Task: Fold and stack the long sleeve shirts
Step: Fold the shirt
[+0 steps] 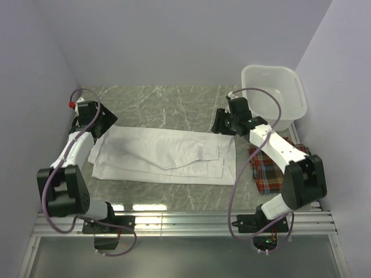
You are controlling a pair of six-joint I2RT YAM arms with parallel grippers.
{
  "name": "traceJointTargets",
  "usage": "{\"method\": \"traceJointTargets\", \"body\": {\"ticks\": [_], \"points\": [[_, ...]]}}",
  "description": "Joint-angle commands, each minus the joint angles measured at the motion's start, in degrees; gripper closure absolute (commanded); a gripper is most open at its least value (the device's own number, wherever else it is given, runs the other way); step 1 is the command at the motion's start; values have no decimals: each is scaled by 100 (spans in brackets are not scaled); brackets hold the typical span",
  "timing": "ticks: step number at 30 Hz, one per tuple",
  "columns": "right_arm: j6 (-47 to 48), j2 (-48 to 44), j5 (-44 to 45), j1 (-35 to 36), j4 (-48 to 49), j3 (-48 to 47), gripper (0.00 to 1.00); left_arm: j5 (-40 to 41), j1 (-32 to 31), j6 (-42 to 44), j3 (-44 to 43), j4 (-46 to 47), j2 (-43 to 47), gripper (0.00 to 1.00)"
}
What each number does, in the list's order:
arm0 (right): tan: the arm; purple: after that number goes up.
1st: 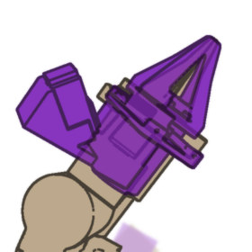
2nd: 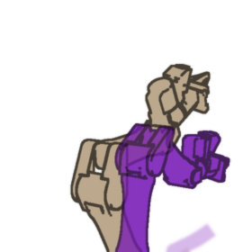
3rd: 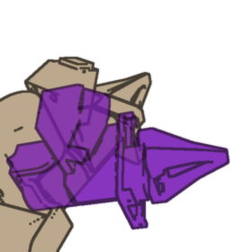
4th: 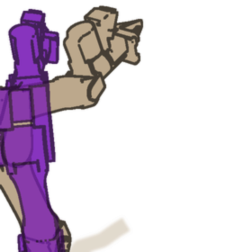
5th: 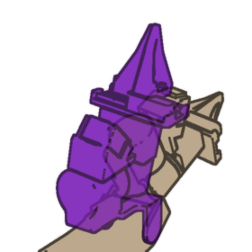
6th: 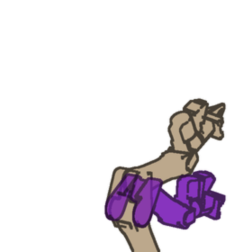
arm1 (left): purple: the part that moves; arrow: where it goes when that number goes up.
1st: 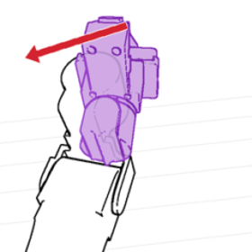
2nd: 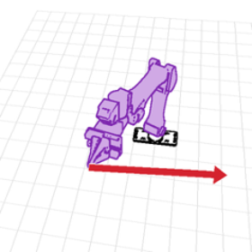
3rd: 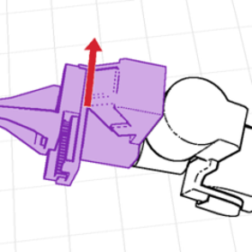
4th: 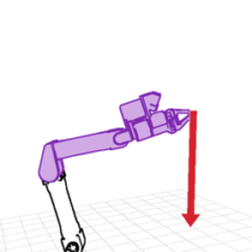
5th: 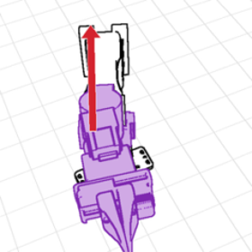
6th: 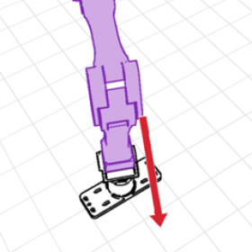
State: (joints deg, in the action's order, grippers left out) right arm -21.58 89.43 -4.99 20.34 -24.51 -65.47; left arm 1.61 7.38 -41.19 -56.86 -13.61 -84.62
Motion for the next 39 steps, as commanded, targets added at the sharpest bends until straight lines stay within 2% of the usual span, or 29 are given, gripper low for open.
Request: {"method": "traceJointTargets", "body": {"ticks": [1, 5, 9, 12, 18, 24, 27, 28, 30, 31, 33, 39], "points": [[-39, -601, -471, 76, 894, 428, 44, -257, -70, -214, 289, 234, 691, 23], [-381, -418, -1292, 67, 1554, 737, 44, -407, -105, -170, 325, 341, 526, 27], [-847, -163, -1723, -38, 2650, 1185, 46, -215, -79, -47, -209, 209, -176, 34], [-1128, -66, -1996, -240, 3082, 1396, 47, -178, 88, -108, -395, 156, -590, 36], [-1331, 126, -2084, -706, 3347, 1555, 47, -20, 440, -117, -203, 464, -740, 36], [-1717, 645, -2374, -1145, 3734, 1634, 47, -117, 730, -267, -115, 640, -1205, 43], [-1753, 847, -2366, -1181, 3726, 1626, 48, -108, 792, -258, -27, 719, -1329, 51], [-1779, 892, -2322, -1199, 3691, 1617, 48, -108, 800, -284, -18, 719, -1442, 59], [-1840, 997, -2208, -1234, 3682, 1643, 49, -108, 862, -319, -44, 640, -1653, 65], [-1919, 1024, -2155, -1277, 3647, 1695, 51, -99, 914, -311, -53, 622, -1715, 76], [-1998, 1050, -1883, -1330, 3463, 1757, 52, -3, 985, -302, -62, 561, -1864, 88], [-2087, 1042, -1180, -1436, 2927, 1862, 53, 348, 1310, -320, -176, 263, -2050, 91]]}}
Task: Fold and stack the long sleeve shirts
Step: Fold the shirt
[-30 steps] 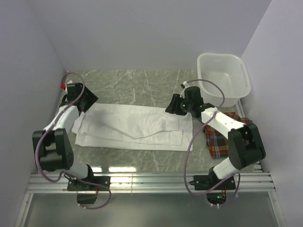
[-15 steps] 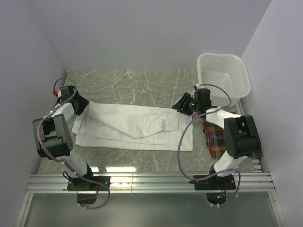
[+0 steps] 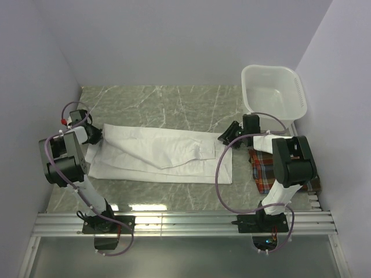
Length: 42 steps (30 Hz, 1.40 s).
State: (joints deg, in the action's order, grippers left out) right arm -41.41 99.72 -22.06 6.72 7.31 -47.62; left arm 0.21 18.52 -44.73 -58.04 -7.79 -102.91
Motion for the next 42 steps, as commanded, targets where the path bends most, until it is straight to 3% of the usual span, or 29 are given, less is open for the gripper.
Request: {"method": "traceJointTargets", "body": {"ticks": [1, 8, 14, 18, 21, 26, 28, 31, 42], "points": [[-113, 3, 528, -83, -230, 94, 53, 506, 274, 52, -76, -328, -229, 91], [-87, -128, 914, -66, -625, -134, 53, 209, 362, 228, -322, -443, -160, 86], [317, -593, 1011, -13, -836, -248, 53, -126, 371, 96, -164, -302, 754, 72], [615, -893, 740, 110, -740, -344, 53, -301, 319, 140, -278, -337, 1237, 62], [617, -990, 433, 303, -496, -459, 53, -503, 170, 228, -331, -171, 1335, 61], [301, -578, 18, 540, 6, -652, 53, -978, -85, 149, -585, 58, 800, 70], [142, -454, 1, 541, 112, -714, 53, -1101, -199, 105, -699, 93, 449, 82], [45, -218, -34, 549, 332, -767, 54, -1233, -296, 61, -857, 242, 114, 89], [-430, 337, 501, 427, 210, -679, 54, -786, -323, 228, -1543, 164, -1186, 94]]}}
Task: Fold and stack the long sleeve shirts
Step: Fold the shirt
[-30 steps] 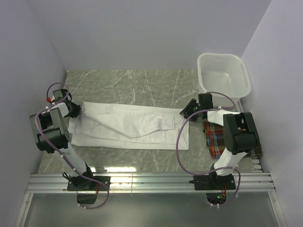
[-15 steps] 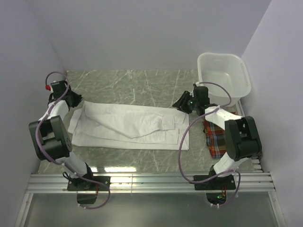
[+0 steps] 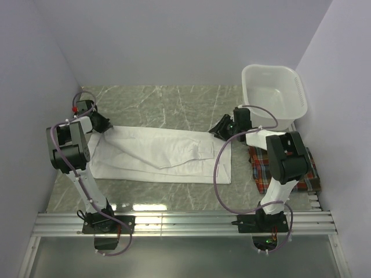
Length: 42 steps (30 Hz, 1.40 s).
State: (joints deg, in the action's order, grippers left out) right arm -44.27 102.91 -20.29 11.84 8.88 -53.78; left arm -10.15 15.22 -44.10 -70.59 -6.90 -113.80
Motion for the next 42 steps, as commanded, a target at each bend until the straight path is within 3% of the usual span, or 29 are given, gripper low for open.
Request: {"method": "traceJointTargets", "body": {"ticks": [1, 7, 10, 11, 12, 15, 18, 22, 25, 27, 29, 30, 33, 35, 37, 42], "points": [[-117, 1, 411, -76, -18, -63, 54, 285, 16, 191, -332, 74, -142, 94], [251, -262, 1193, -76, -659, -133, 55, 461, 7, 375, -727, -153, -450, 89], [726, -639, 1370, 20, -844, -185, 55, 583, -98, 367, -729, -312, -144, 82], [979, -745, 1327, 55, -984, -238, 55, 689, -159, 410, -676, -338, 179, 78], [1086, -842, 1283, 134, -1020, -256, 55, 803, -238, 445, -623, -391, 357, 65], [1393, -1273, 923, 319, -1055, -247, 54, 1198, -520, 472, -325, -681, 1165, 45], [1509, -1467, 265, 688, -1064, -308, 53, 1270, -835, 341, 272, -778, 2079, 36], [1378, -1222, -817, 1459, -897, -423, 53, 963, -1204, 227, 1272, -743, 3029, 42], [1272, -871, -1388, 2030, -476, -695, 52, 410, -1451, 16, 1870, -655, 3477, 53], [1132, -642, -1783, 2287, -116, -976, 52, 60, -1713, 50, 2205, -324, 3750, 66], [1035, -194, -1969, 2576, 34, -1387, 52, 49, -1821, -72, 2636, -146, 3891, 72], [1008, -27, -2100, 2665, 26, -1555, 52, -21, -1830, -108, 2777, -15, 3892, 78], [973, 693, -2356, 3007, -1, -2232, 54, 22, -1830, -170, 3121, 354, 3690, 82], [1060, 1203, -2409, 3140, -114, -2696, 57, 408, -1813, -91, 3051, 286, 3271, 84], [1113, 1729, -2470, 3316, -237, -3014, 60, 269, -1681, -116, 2841, 241, 2953, 89], [912, 2670, -2602, 3422, -186, -3517, 64, 241, -1610, -345, 2735, 426, 2310, 91]]}}
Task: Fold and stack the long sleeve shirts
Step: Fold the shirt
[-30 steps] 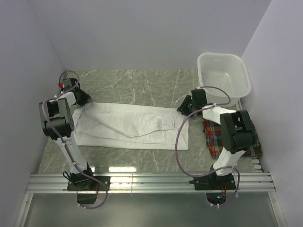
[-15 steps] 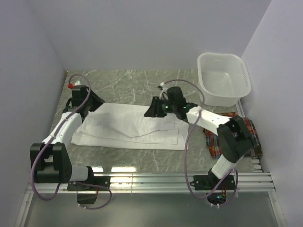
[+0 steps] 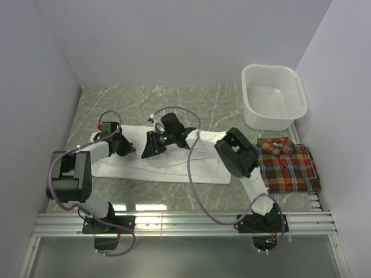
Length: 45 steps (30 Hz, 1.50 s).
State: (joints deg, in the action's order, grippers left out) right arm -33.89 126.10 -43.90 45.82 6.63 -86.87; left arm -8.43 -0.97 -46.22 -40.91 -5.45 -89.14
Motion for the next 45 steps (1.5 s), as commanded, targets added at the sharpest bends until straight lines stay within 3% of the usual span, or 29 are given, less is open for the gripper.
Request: {"method": "traceJointTargets", "body": {"ticks": [1, 8, 12, 15, 18, 22, 26, 28, 30, 34, 38, 45], "points": [[-153, 423, -251, 14, 66, -199, 65, 104, 18, -177, -251, 264, -208, 91], [23, 337, 4, -99, -268, 555, 66, 359, 264, -309, -216, 115, -261, 92], [303, -260, 153, -337, -469, 970, 66, 368, 510, -292, -452, 1, -323, 91], [874, -821, 408, -503, -1162, 979, 66, 429, 546, -204, -847, -105, -411, 88], [1366, -1532, 978, -662, -1533, 1198, 66, 473, 546, -72, -1217, -350, -446, 83], [1832, -2326, 2102, -925, -1867, 1768, 65, 762, 502, -89, -1289, -886, 166, 79], [2070, -2766, 3804, -1066, -2622, 1928, 59, 1088, 388, -344, -833, -1195, 994, 47], [2010, -2767, 4378, -1084, -2990, 1928, 49, 1045, 326, -301, -674, -1125, 1249, 40], [1913, -2714, 4784, -1075, -3054, 2024, 46, 1167, 168, -318, -542, -1046, 1277, 33], [1614, -2679, 4838, -1049, -3107, 2358, 44, 1273, -78, -370, -620, -984, 778, 29], [1587, -2591, 4908, -970, -3221, 2526, 46, 1694, -254, -397, -1093, -1168, 48, 37], [1579, -2433, 4532, -497, -3590, 2710, 48, 1801, -272, -125, -2254, -1195, -1525, 39]]}}
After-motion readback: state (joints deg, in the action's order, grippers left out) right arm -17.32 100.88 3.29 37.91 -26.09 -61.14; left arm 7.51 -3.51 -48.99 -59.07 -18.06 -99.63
